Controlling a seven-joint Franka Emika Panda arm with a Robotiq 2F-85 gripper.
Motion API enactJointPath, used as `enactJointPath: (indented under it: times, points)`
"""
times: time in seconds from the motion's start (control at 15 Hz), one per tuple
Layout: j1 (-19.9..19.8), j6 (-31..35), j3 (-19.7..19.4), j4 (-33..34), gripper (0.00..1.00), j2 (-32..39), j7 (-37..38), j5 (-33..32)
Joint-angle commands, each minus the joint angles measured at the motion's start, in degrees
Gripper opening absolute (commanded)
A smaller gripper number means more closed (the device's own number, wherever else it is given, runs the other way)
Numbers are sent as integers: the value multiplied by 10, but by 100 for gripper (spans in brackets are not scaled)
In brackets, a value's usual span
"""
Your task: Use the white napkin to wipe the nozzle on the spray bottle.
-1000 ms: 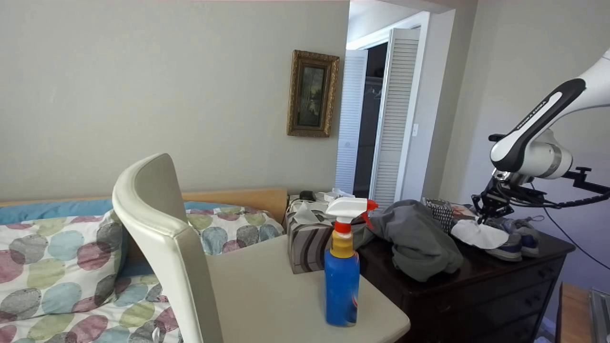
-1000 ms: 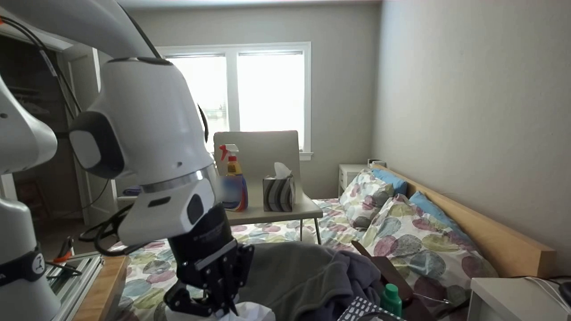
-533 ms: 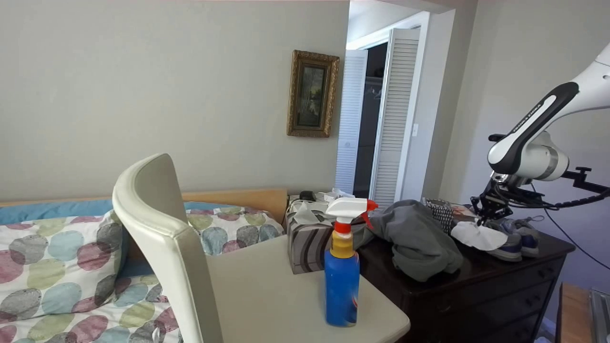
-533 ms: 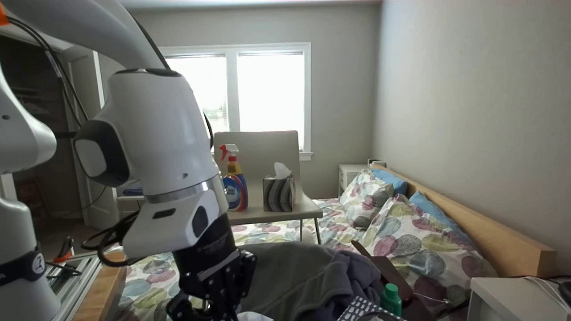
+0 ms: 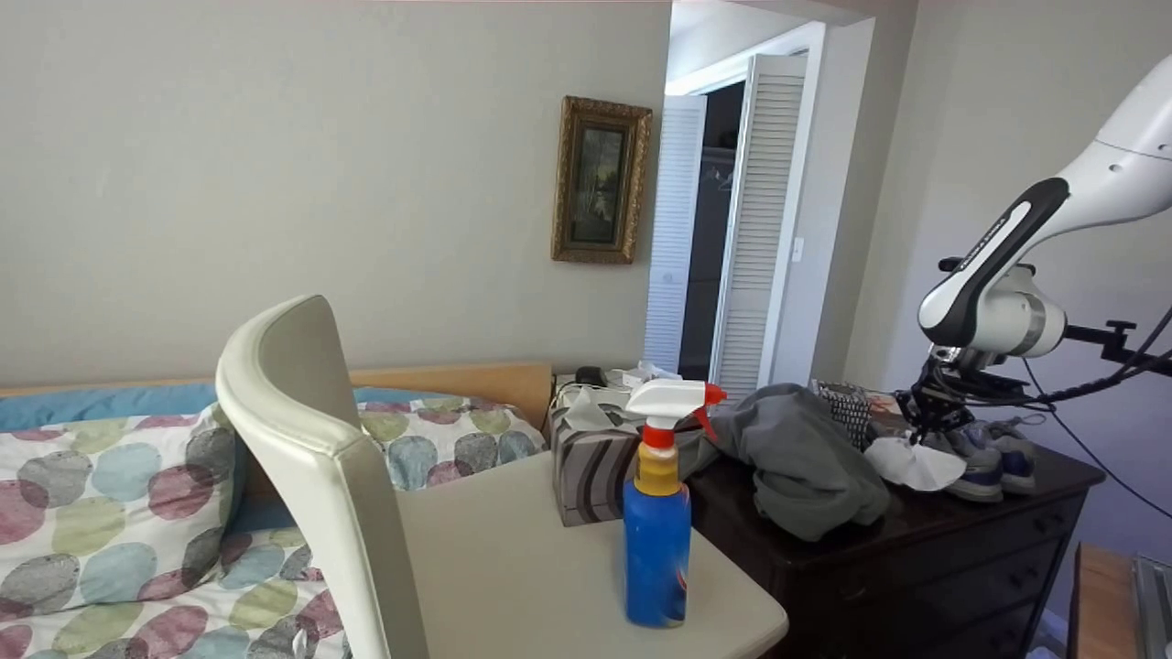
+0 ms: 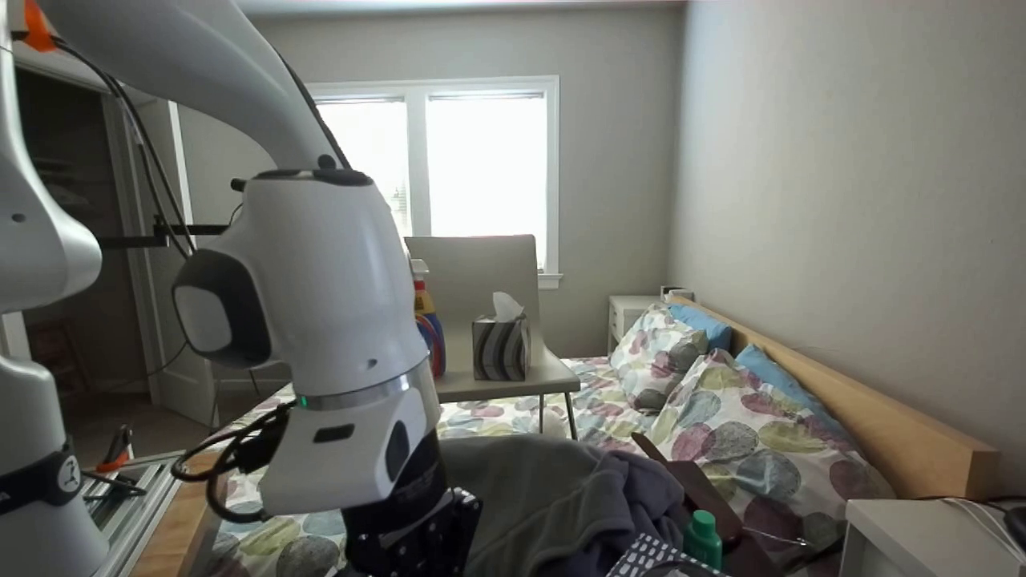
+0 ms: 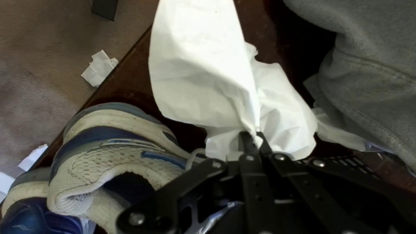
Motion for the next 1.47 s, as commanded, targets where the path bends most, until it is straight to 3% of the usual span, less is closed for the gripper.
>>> enactJointPath:
  times: [0.0,0.53,0.6,0.67,0.8,1.0,1.33,1.4]
  points:
    - [-5,6,15,42,1,58,-5,31]
    - [-5,25,20,96,1,152,6,25]
    - [-4,18,18,99,28,154,7,23]
    - [5,9,11,97,30,147,0,30]
    - [18,8,-3,82,44,122,8,19]
    - [63,-2,-61,43,63,63,35,-24]
    - [150,-56,-202,-31,98,-59,83,-209]
    - [161,-64,-224,-40,99,-79,86,-251]
